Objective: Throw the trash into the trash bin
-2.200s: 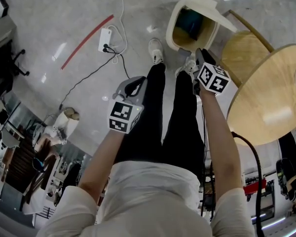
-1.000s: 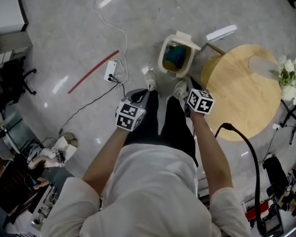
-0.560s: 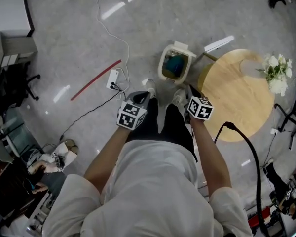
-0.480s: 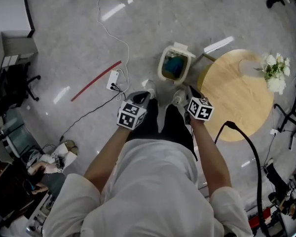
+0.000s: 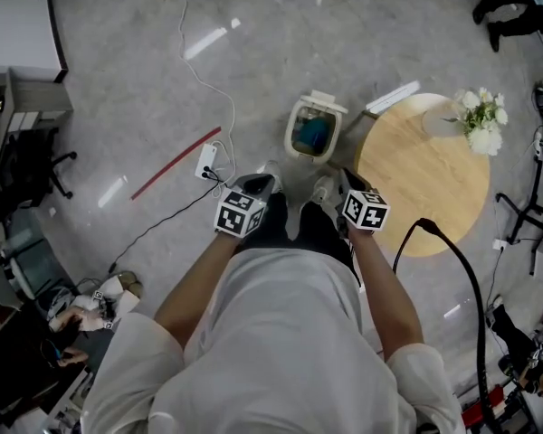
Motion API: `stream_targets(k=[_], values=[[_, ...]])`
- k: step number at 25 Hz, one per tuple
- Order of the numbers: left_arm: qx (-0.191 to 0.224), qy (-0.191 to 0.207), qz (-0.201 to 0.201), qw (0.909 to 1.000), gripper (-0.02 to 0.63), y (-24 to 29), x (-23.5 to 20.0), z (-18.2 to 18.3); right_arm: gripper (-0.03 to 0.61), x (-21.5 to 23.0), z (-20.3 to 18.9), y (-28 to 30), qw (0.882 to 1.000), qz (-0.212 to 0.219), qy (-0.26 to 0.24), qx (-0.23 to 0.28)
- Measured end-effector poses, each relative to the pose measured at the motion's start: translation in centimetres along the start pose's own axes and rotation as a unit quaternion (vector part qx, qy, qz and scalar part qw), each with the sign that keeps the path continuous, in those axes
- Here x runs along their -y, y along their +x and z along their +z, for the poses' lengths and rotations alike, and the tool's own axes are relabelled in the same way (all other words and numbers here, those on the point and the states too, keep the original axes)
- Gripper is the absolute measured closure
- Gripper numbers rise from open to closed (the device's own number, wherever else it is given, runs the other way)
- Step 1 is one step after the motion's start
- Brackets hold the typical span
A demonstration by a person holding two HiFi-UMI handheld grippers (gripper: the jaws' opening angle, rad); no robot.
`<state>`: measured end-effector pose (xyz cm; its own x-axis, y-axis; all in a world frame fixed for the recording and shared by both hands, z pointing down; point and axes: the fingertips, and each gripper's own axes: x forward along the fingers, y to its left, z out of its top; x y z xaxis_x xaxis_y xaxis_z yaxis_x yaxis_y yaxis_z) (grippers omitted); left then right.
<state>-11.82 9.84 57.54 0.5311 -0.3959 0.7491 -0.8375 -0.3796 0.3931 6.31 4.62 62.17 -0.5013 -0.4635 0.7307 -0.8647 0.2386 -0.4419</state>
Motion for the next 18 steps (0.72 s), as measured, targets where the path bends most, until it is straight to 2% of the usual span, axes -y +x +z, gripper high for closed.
stream_targets(k=[8, 18], values=[[0.012, 0.031, -0.003, 0.9994, 0.611, -1.5, 2.1, 1.5, 0.577, -0.6, 1.1, -4.2, 1.0, 0.009, -0.007, 0.027], [0.038, 0.045, 0.008, 0.9982, 0.611, -3.8, 2.8, 3.7, 0.578, -2.1, 4.0, -8.7, 0.996, 0.02, -0.044, 0.068]])
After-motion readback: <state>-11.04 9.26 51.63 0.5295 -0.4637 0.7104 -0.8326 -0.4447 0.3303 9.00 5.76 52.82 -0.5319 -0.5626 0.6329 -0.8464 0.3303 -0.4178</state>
